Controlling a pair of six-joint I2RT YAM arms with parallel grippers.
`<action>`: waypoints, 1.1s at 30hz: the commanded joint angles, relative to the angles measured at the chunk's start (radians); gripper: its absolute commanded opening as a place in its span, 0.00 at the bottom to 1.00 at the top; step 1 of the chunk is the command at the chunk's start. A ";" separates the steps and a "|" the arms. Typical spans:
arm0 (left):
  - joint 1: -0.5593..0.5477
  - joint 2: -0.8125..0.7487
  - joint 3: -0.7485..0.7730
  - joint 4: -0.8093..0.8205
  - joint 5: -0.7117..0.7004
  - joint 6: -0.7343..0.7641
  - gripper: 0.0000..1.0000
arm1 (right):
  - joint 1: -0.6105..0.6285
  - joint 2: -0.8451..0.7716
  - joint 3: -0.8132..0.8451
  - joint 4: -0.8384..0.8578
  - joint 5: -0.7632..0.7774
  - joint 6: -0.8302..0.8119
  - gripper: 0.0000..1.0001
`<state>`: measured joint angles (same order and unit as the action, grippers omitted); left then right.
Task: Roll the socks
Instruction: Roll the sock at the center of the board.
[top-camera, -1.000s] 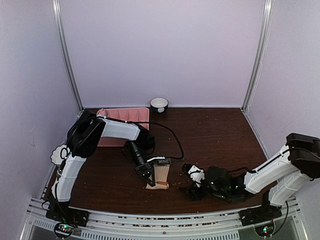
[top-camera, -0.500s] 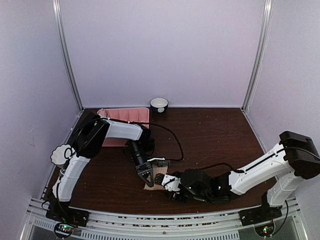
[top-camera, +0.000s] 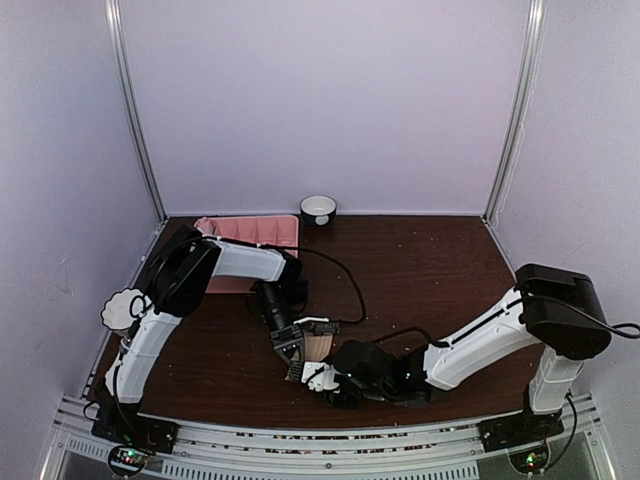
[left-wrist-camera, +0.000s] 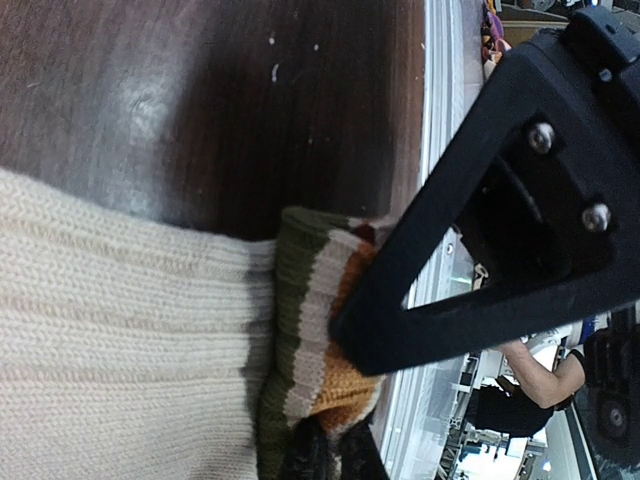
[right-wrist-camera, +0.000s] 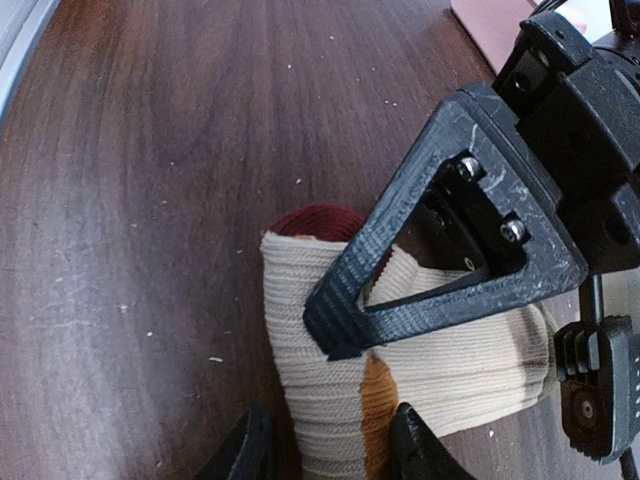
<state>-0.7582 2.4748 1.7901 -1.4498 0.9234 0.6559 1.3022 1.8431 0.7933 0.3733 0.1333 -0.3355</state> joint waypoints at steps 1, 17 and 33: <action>0.007 0.078 -0.031 0.086 -0.183 0.003 0.00 | -0.020 0.048 0.047 -0.026 -0.046 -0.014 0.35; 0.053 -0.319 -0.255 0.348 -0.137 0.096 0.82 | -0.134 0.116 0.013 -0.107 -0.403 0.223 0.10; 0.065 -0.726 -0.606 0.982 -0.641 -0.167 0.98 | -0.306 0.209 0.034 -0.126 -0.802 0.501 0.06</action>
<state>-0.7006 1.7679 1.1893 -0.6514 0.4892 0.5888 1.0195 1.9633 0.8253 0.5171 -0.5701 0.1005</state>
